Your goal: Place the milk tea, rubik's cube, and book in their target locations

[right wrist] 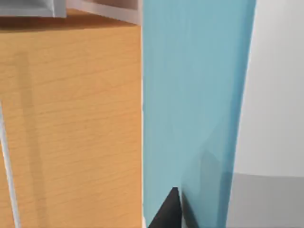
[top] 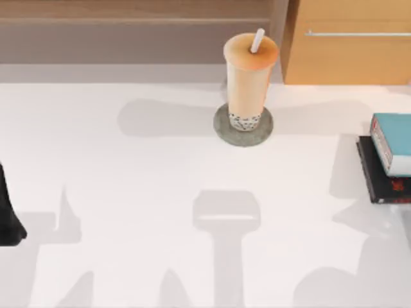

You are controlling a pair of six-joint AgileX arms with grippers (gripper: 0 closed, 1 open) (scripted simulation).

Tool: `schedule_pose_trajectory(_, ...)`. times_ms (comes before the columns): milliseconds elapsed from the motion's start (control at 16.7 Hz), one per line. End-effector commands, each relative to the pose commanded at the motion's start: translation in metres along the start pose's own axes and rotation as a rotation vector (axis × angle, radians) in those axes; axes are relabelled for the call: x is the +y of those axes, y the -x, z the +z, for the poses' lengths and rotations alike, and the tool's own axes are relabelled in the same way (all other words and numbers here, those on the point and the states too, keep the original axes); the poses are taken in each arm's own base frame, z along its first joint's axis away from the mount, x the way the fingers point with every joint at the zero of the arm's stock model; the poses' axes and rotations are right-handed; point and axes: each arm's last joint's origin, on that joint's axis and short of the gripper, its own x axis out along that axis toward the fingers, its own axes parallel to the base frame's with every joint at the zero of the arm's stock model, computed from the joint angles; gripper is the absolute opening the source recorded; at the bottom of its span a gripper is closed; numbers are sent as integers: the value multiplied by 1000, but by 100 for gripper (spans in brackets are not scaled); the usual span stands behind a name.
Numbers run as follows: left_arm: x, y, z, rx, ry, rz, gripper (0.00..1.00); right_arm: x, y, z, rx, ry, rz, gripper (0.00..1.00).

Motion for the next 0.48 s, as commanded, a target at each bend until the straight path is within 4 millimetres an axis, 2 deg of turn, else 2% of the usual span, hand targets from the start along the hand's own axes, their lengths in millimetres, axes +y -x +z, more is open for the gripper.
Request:
schedule_pose_trajectory(120, 0, 0, 0, 0, 0, 0, 100, -7, 2, -2, 9, -15, -30, 0)
schedule_pose_trajectory(480, 0, 0, 0, 0, 0, 0, 100, -3, -1, -1, 6, -19, -12, 0)
